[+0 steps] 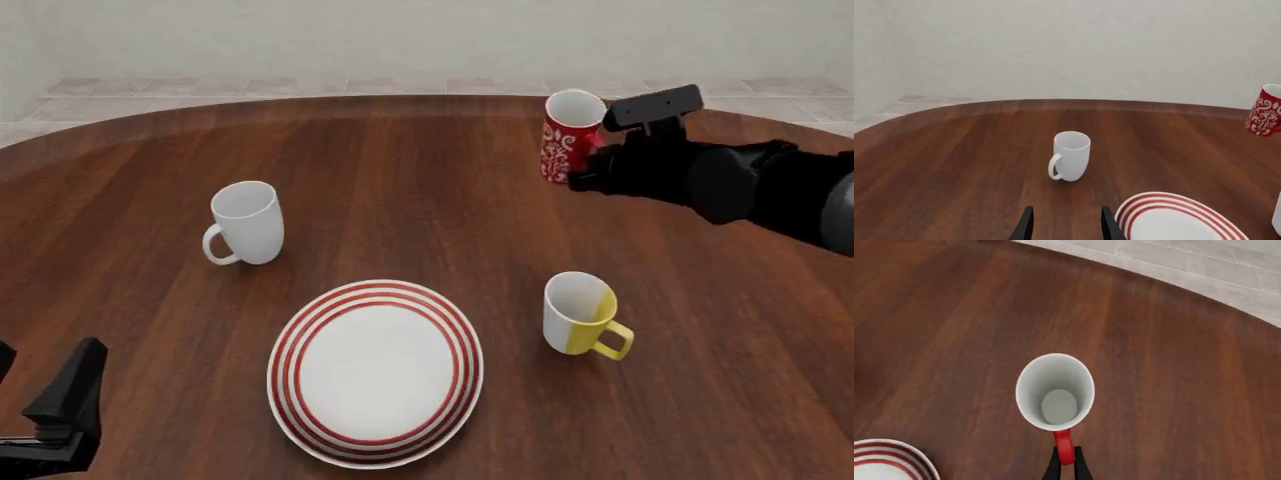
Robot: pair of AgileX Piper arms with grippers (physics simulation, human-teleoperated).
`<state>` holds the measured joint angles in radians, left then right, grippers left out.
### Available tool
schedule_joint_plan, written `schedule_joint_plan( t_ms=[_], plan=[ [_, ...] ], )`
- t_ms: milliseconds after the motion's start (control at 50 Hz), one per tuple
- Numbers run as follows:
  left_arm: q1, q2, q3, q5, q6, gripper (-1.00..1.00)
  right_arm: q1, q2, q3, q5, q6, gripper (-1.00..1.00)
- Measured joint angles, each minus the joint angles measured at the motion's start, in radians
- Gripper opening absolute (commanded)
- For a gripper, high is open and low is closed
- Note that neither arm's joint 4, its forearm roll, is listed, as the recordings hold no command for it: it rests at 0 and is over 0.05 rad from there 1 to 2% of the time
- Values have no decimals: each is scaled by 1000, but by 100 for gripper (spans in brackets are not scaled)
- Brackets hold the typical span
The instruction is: Pick up the red mug and put it on the plate
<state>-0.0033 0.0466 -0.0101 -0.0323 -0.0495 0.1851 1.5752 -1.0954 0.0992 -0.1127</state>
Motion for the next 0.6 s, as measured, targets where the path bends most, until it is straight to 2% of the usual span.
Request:
schedule_joint_plan(
  t_ms=[320, 600],
  plan=[
    [7, 28, 4, -21, -12, 100, 87, -169, 0, 96, -37, -100],
    [5, 4, 0, 3, -9, 100, 175, -300, 28, 161, -54, -100]
  ],
)
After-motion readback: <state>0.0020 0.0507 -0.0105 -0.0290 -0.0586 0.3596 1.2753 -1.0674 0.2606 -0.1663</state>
